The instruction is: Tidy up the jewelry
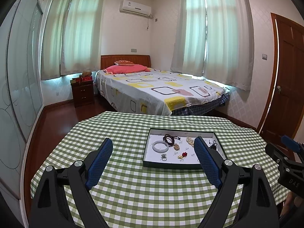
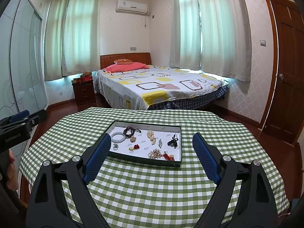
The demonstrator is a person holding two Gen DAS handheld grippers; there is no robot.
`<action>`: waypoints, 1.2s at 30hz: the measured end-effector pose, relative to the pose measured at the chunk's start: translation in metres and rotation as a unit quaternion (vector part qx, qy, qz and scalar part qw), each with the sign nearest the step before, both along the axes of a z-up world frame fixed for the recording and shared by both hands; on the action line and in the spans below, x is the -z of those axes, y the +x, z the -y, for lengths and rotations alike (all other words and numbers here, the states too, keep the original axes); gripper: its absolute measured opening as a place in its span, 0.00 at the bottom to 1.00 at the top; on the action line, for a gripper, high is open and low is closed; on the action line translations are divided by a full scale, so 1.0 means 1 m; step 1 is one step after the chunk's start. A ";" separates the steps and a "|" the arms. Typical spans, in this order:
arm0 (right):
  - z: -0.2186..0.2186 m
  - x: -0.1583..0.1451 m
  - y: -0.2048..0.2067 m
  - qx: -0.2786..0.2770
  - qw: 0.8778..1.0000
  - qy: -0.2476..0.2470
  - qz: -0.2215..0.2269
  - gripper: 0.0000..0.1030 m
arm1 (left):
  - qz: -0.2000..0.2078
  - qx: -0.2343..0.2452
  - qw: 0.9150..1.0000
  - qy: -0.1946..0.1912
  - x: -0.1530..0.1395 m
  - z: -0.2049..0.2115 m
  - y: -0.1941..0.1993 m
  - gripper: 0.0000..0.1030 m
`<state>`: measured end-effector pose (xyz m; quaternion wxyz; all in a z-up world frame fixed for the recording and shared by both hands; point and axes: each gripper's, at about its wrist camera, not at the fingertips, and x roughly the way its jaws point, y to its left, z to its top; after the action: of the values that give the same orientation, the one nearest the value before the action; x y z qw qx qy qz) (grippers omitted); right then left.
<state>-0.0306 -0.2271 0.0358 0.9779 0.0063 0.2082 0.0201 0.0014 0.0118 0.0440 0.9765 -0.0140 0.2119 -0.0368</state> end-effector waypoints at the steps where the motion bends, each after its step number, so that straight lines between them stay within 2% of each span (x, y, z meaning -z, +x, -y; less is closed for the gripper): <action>1: 0.000 0.000 0.000 0.000 1.000 0.000 0.000 0.83 | 0.000 0.000 1.000 -0.001 0.000 0.001 0.000 0.82; 17: -0.002 0.001 0.001 -0.001 1.000 0.000 -0.002 0.83 | -0.003 -0.017 1.000 -0.005 0.002 -0.001 0.001 0.82; 30: -0.003 0.010 0.006 -0.004 1.000 0.000 -0.011 0.83 | -0.026 0.015 1.000 -0.010 0.011 0.006 0.005 0.83; 33: -0.004 0.011 0.006 -0.006 1.000 -0.001 -0.012 0.83 | -0.023 0.031 0.999 -0.010 0.012 0.009 0.006 0.83; 36: -0.003 0.012 0.008 -0.005 1.000 0.000 -0.014 0.83 | -0.012 0.020 1.000 0.003 0.014 0.012 0.007 0.83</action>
<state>-0.0226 -0.2240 0.0236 0.9748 0.0053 0.2215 0.0253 0.0080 -0.0001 0.0305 0.9729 -0.0074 0.2240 -0.0560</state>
